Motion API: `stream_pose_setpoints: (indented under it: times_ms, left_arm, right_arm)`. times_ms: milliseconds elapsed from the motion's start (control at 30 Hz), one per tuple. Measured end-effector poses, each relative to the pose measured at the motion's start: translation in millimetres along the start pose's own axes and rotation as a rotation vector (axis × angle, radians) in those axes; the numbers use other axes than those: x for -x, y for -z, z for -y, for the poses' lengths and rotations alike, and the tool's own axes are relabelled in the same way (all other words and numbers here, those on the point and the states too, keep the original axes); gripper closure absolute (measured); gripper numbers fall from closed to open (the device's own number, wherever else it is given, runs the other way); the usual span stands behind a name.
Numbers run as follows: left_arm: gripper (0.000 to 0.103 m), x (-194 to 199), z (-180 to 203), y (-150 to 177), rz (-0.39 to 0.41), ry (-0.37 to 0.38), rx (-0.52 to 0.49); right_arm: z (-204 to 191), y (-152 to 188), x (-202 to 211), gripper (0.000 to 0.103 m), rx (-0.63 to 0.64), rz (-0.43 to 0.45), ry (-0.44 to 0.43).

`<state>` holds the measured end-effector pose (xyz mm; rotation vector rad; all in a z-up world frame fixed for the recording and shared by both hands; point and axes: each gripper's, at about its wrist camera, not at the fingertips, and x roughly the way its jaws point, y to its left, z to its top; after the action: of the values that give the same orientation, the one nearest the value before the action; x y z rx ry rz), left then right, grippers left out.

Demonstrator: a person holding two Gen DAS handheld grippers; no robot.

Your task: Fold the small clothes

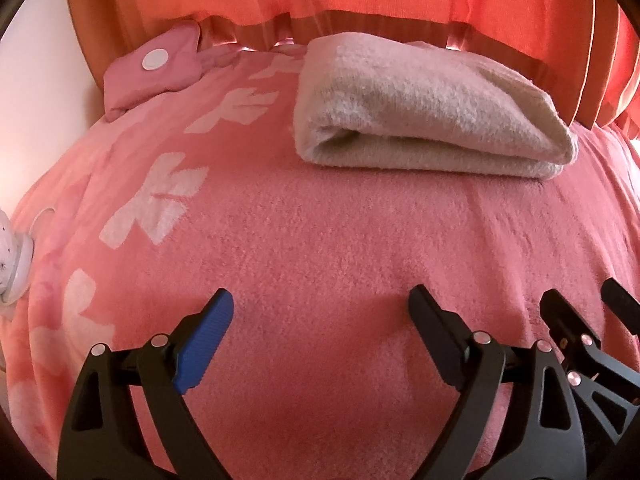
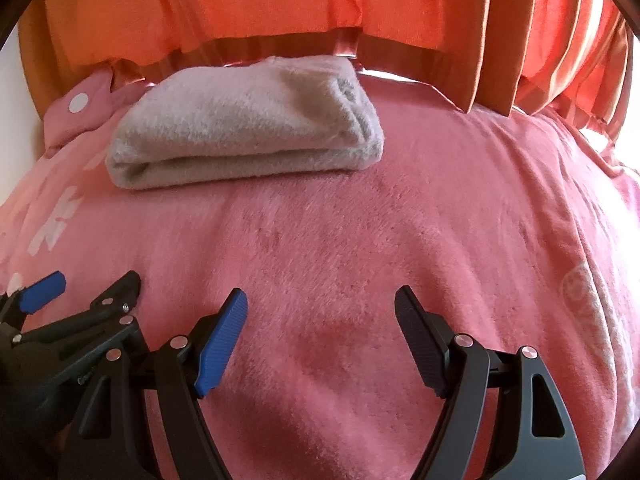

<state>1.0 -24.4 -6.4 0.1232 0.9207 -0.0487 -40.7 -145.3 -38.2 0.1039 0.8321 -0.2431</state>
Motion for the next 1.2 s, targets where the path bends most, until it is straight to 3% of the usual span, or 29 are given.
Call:
stream_pose_setpoints:
  times_ms: [1200]
  left_arm:
    - [0.016,-1.9,-2.5,-2.6,-0.008,0.005,0.005]
  right_arm:
    - [-0.9,-1.5,-0.4,0.029,-0.006,0.002,0.003]
